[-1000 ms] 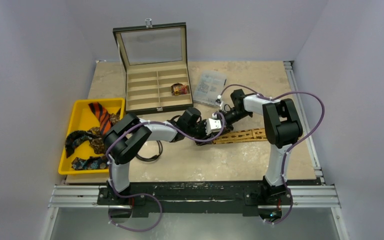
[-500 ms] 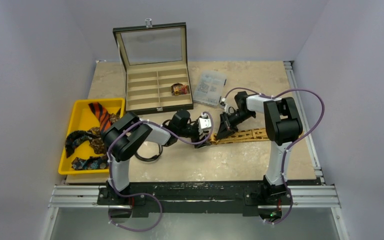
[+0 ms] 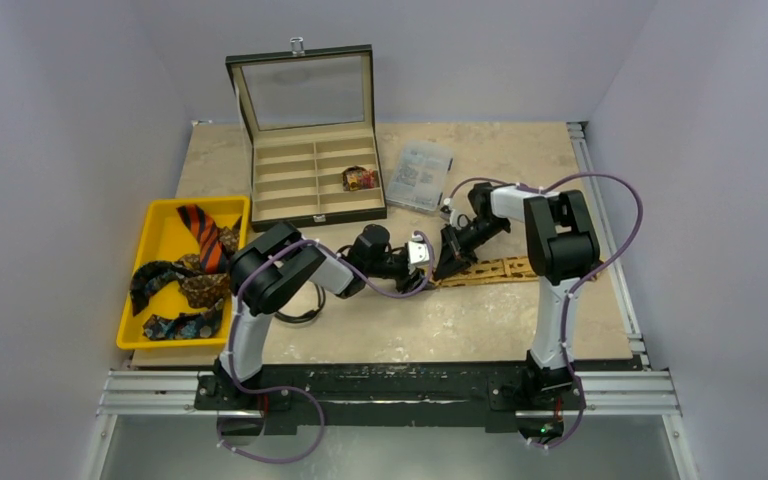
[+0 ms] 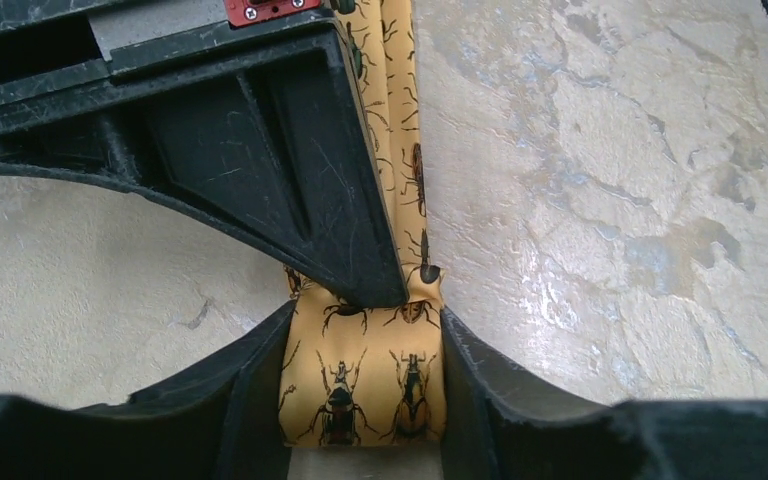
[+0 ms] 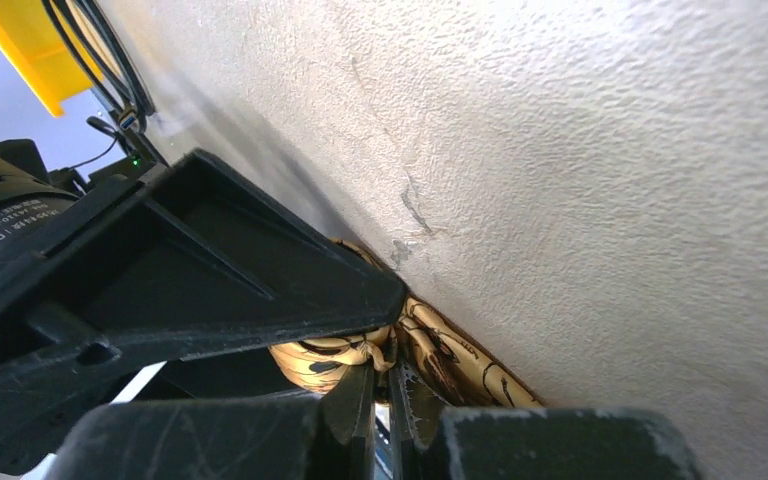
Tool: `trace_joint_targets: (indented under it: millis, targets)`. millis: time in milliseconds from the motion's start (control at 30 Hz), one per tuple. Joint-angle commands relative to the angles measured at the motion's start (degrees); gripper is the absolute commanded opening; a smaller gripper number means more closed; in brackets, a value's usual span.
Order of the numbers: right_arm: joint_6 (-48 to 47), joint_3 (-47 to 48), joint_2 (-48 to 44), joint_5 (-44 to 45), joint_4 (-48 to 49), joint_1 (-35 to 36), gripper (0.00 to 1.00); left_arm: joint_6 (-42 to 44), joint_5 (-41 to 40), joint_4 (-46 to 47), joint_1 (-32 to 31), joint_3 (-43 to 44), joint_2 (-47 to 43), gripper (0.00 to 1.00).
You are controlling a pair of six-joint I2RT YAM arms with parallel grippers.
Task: Roll the ties
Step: Roll the tie at the center of the board.
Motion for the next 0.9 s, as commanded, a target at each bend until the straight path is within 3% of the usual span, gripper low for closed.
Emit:
trace_joint_targets:
  millis: [0, 67, 167, 300, 367, 500, 867]
  targets:
    - [-3.4, 0.6, 5.3, 18.5, 9.4, 0.9, 0.00, -0.3, -0.3, 1.6, -0.4, 1.7, 2.0, 0.36]
    - [-4.0, 0.5, 4.5, 16.2, 9.4, 1.1, 0.00, -0.2, -1.6, -0.8, -0.4, 1.2, 1.1, 0.26]
    - [-4.8, -0.4, 1.3, 11.6, 9.4, 1.1, 0.00, 0.9, -3.4, -4.7, -0.3, -1.0, -1.7, 0.21]
    - [-6.4, -0.8, -4.2, 5.7, 6.4, -0.2, 0.22, 2.7, -4.2, -12.1, 0.1, -3.0, -5.0, 0.15]
    - [-6.9, -1.1, -7.1, 3.4, 5.9, -1.5, 0.26, 3.0, -4.3, -15.6, 0.4, -3.0, -6.0, 0.12]
    - [-5.6, -2.2, -9.6, 2.9, 8.0, -3.1, 0.27, 3.1, -3.3, -18.8, 0.8, -2.4, -6.1, 0.10]
    - [-6.7, -2.7, -0.3, 14.2, 9.9, -2.9, 0.18, -0.7, -8.3, -26.9, 0.7, 3.1, -10.0, 0.12]
